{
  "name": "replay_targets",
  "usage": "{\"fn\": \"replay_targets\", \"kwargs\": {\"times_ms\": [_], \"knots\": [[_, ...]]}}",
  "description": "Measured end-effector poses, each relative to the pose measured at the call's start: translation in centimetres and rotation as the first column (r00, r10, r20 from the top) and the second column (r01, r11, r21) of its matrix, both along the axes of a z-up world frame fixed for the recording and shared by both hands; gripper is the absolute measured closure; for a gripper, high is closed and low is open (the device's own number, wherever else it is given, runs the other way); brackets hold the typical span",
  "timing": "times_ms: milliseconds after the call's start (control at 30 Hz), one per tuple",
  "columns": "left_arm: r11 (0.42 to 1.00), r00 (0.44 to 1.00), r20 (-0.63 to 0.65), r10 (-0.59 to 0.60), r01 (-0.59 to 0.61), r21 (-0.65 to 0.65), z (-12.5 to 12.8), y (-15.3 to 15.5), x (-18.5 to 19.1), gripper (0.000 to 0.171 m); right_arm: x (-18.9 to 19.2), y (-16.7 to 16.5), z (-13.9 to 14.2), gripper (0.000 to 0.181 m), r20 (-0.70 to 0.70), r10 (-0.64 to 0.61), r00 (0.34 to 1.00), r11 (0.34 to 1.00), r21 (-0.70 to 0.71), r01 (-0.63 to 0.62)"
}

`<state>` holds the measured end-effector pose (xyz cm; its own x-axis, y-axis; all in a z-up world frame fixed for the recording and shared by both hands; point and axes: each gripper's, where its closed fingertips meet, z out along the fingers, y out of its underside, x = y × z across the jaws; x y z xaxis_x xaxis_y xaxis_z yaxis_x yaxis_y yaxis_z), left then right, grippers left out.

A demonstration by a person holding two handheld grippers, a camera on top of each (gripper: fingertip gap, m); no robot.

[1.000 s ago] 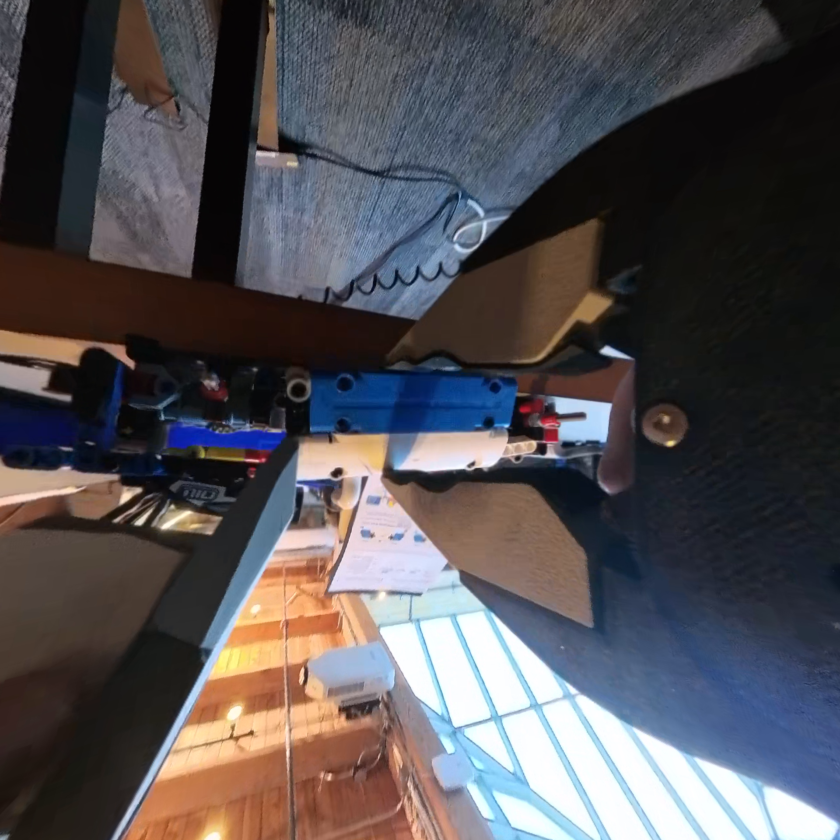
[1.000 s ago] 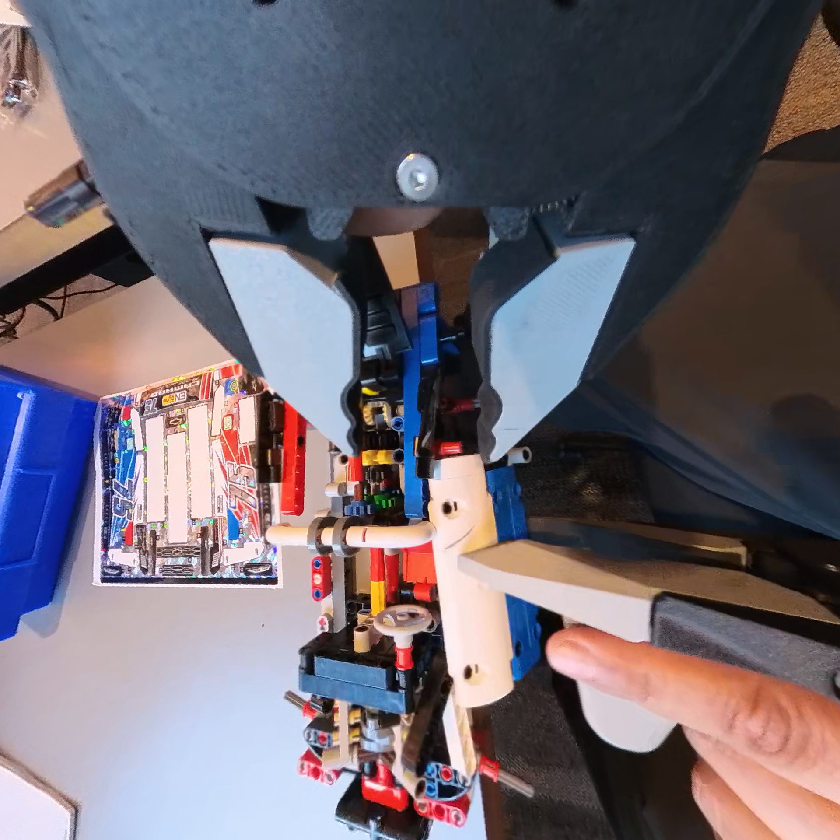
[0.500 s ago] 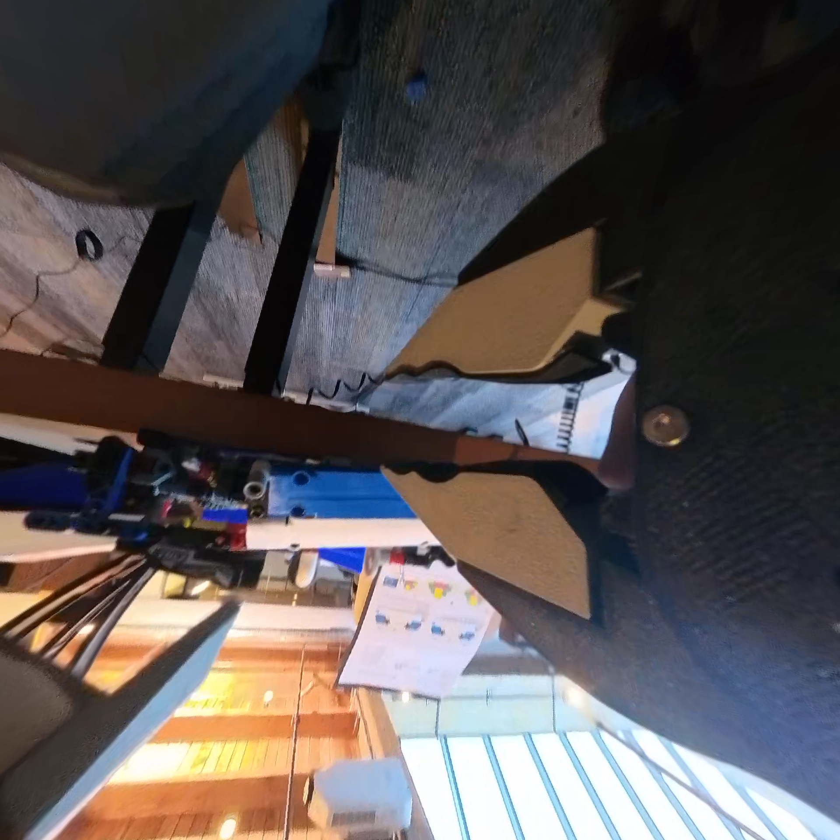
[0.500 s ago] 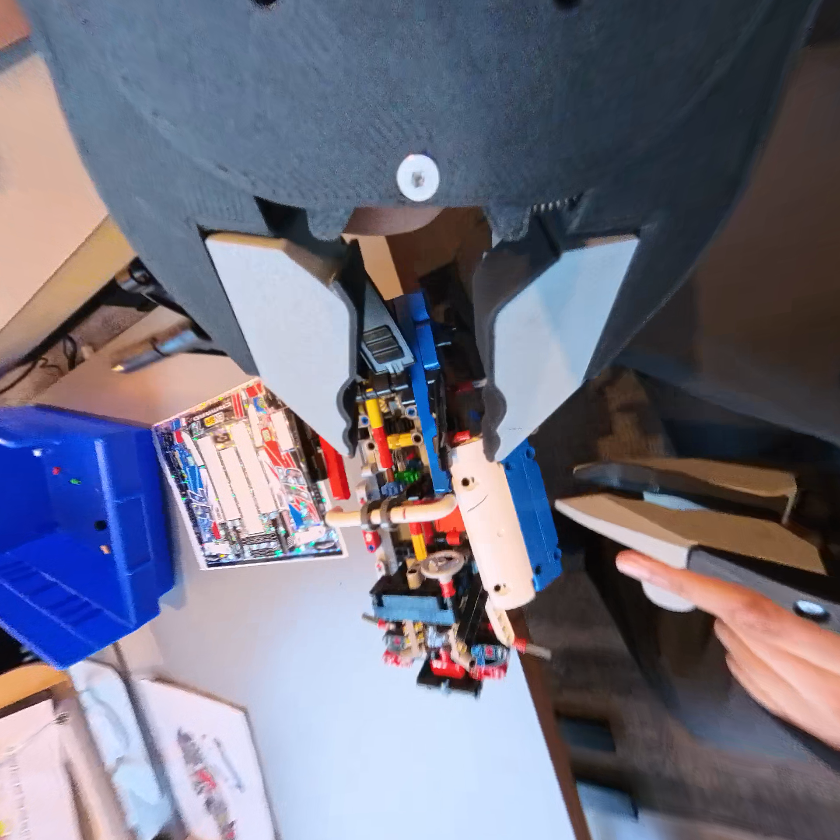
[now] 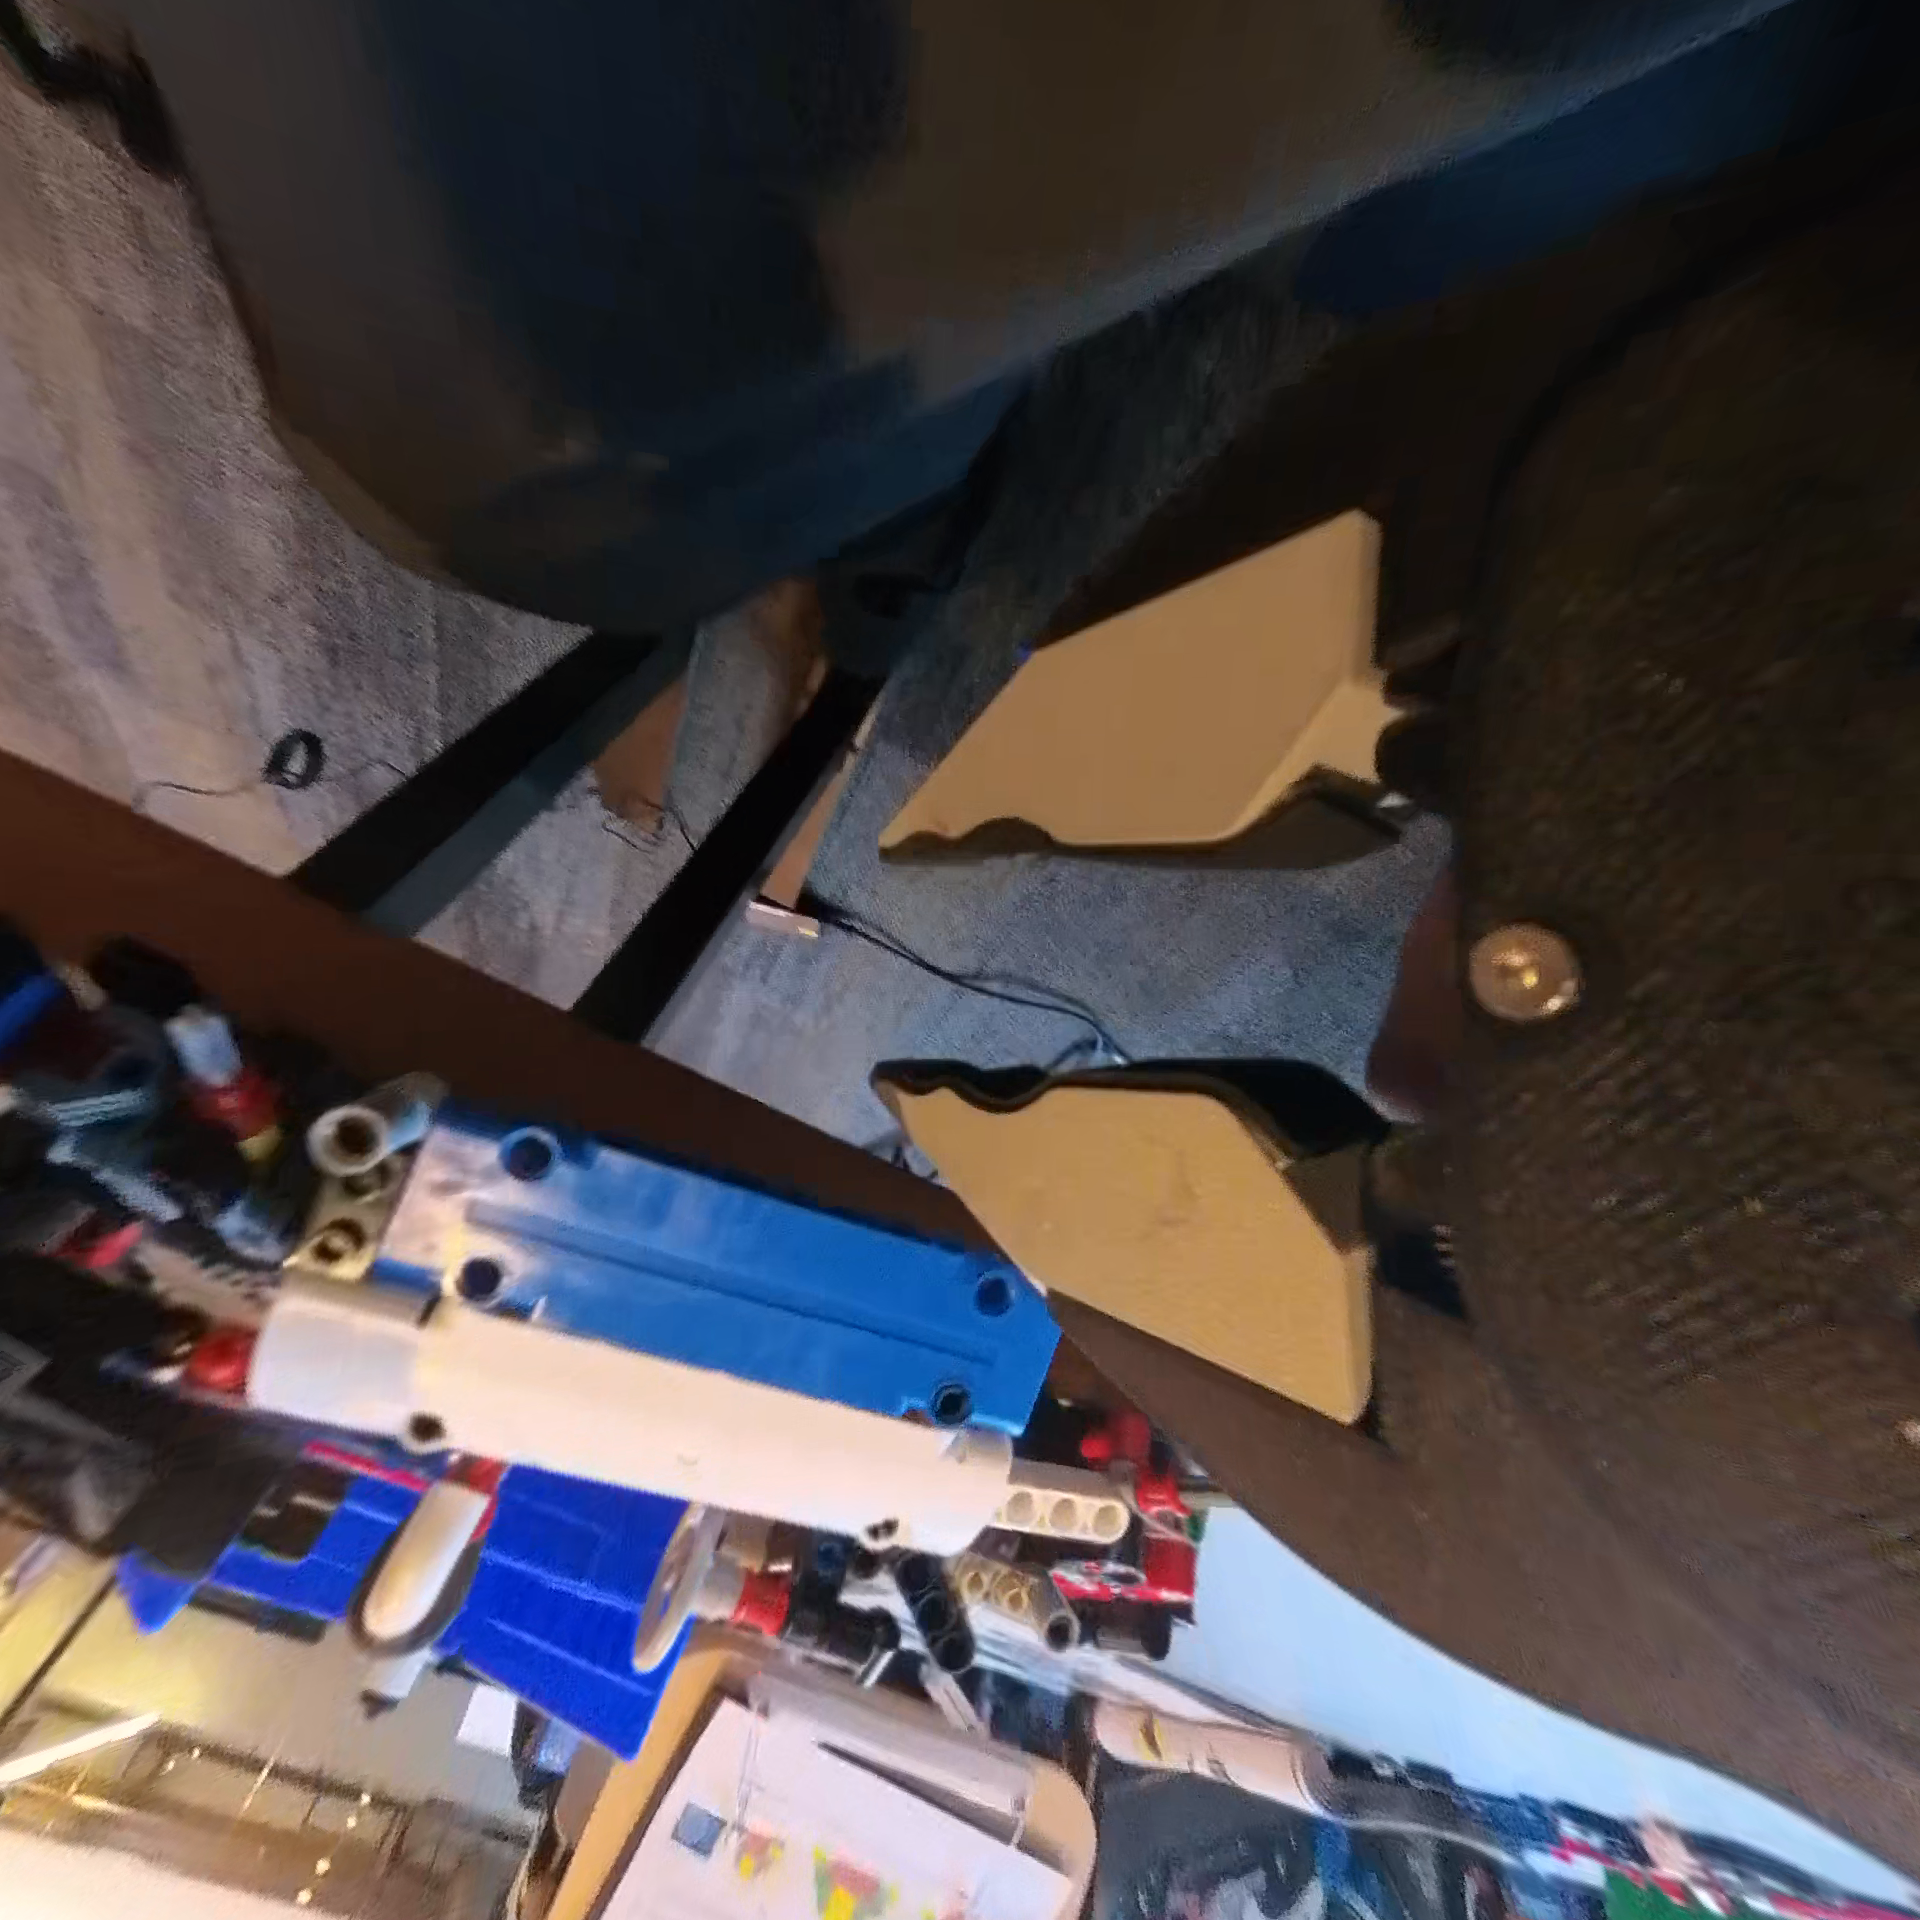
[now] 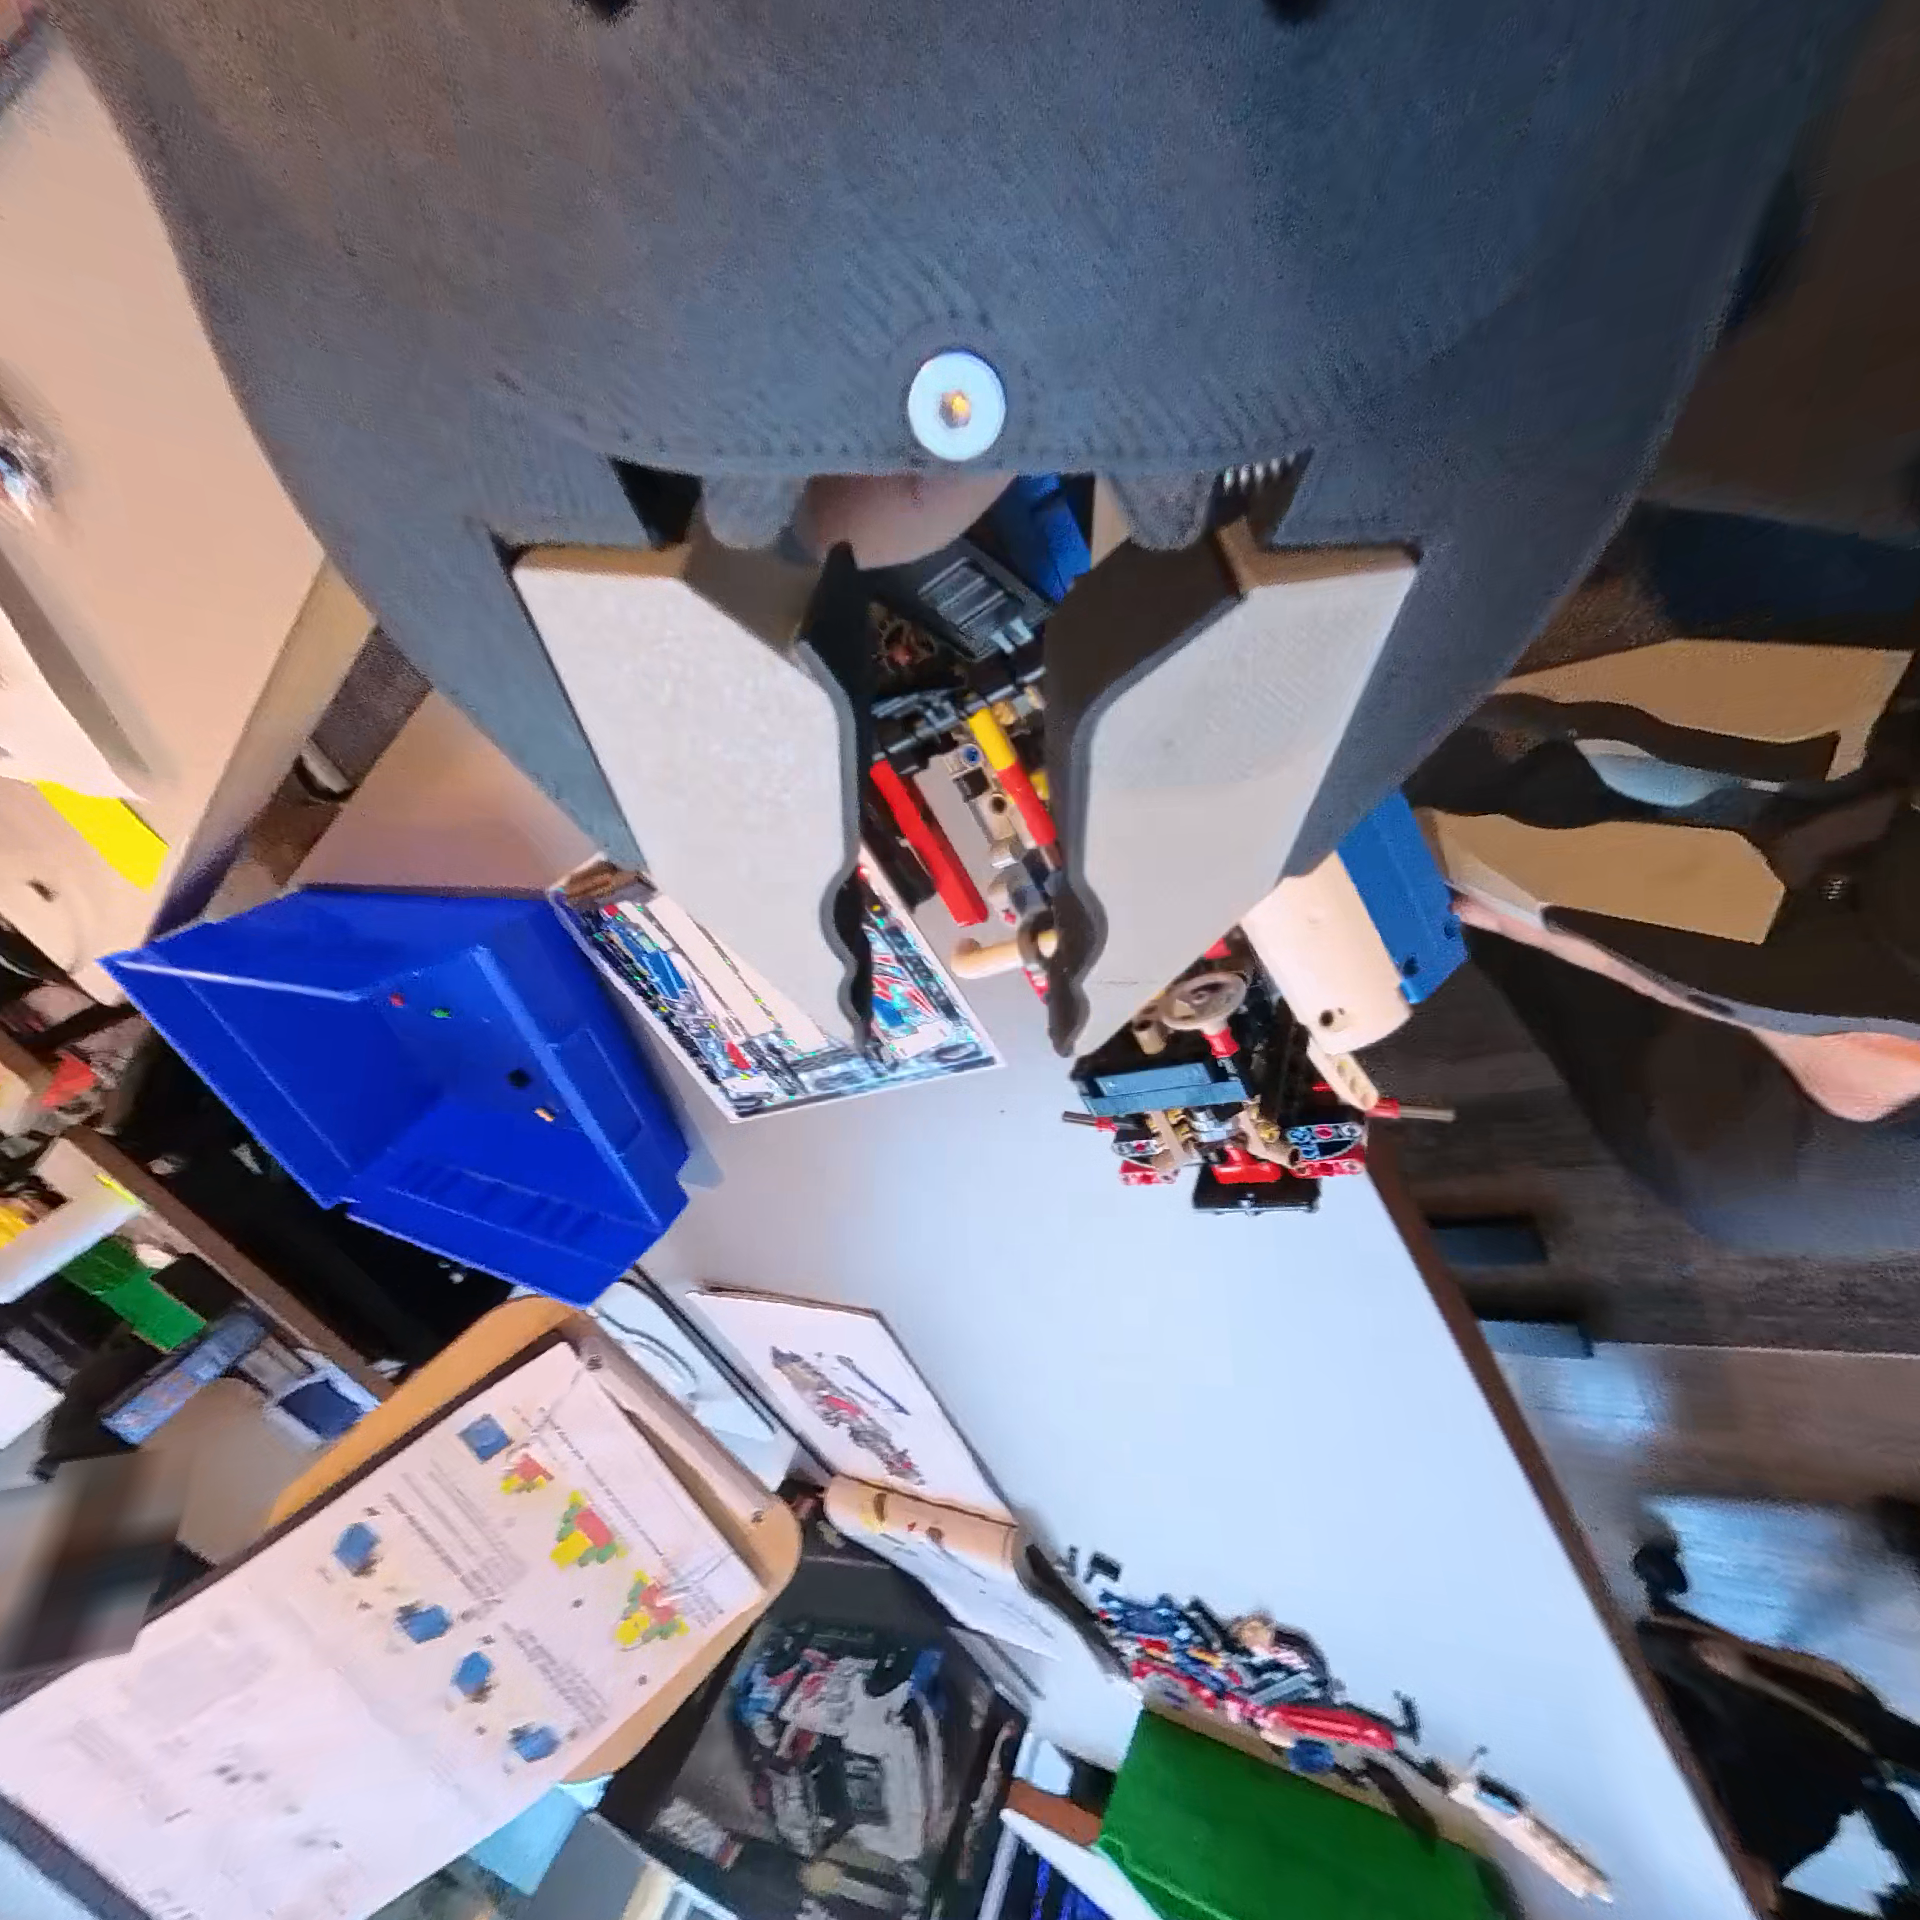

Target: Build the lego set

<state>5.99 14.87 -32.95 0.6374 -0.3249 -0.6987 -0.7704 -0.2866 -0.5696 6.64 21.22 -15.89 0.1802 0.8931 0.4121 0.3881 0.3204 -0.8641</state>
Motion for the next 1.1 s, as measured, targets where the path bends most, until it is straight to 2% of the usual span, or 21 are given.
{"fn": "replay_targets", "kwargs": {"times_ms": [100,167,300,400,533,667,700,767,867,933,1000,1033,1100], "knots": [[0.999,0.998,-0.046,-0.048,0.048,-0.012,0.2,-0.4,0.6,0.136,-0.3,0.1,0.4,0.144,0.025,0.026,0.999,1.000,-0.008,-0.026],[0.996,0.996,-0.060,-0.068,0.064,-0.058,-0.8,-0.9,0.9,0.133,0.2,0.1,0.8,0.138,0.009,0.035,0.999,0.998,-0.052,-0.035],[0.977,0.993,0.042,-0.106,0.112,-0.183,-3.6,-2.9,2.6,0.129,1.9,-0.4,2.6,0.118,-0.118,0.036,0.992,0.987,-0.152,-0.054],[0.944,0.979,0.158,-0.133,0.173,-0.280,-5.0,-5.2,3.8,0.125,3.2,-1.3,3.1,0.111,-0.146,0.034,0.989,0.983,-0.176,-0.060],[0.916,0.933,0.351,-0.082,0.209,-0.343,-4.3,-8.2,3.6,0.122,6.5,-2.0,4.7,0.110,-0.196,-0.017,0.980,0.989,-0.151,-0.013],[0.823,0.825,0.564,-0.045,0.351,-0.447,-2.9,-13.1,4.5,0.114,10.6,-4.6,6.6,0.120,-0.352,-0.026,0.936,0.974,-0.221,-0.056],[0.809,0.808,0.586,-0.057,0.381,-0.447,-2.3,-14.1,4.8,0.115,11.3,-5.5,6.7,0.125,-0.395,-0.024,0.918,0.965,-0.249,-0.082],[0.809,0.821,0.566,-0.079,0.384,-0.444,-1.6,-15.2,4.9,0.117,11.8,-7.6,6.1,0.131,-0.473,-0.022,0.881,0.917,-0.360,-0.170],[0.823,0.897,0.431,-0.095,0.315,-0.473,-2.5,-16.2,3.9,0.123,10.1,-11.2,2.6,0.145,-0.557,-0.047,0.829,0.765,-0.554,-0.329],[0.834,0.940,0.325,-0.100,0.258,-0.489,-3.9,-16.6,3.0,0.130,7.5,-13.5,-2.5,0.151,-0.452,-0.039,0.891,0.632,-0.702,-0.329],[0.821,0.985,0.141,-0.098,0.160,-0.548,-6.3,-16.9,1.2,0.132,5.4,-15.4,-8.4,0.152,-0.245,0.027,0.969,0.537,-0.814,-0.220],[0.823,0.994,0.018,-0.105,0.097,-0.560,-7.3,-16.8,-0.1,0.132,4.8,-15.9,-11.3,0.156,-0.119,0.056,0.991,0.525,-0.841,-0.130],[0.838,0.972,-0.201,-0.124,-0.006,-0.546,-8.6,-16.5,-2.5,0.134,4.7,-15.4,-15.7,0.155,0.120,0.069,0.990,0.546,-0.835,0.063]]}}
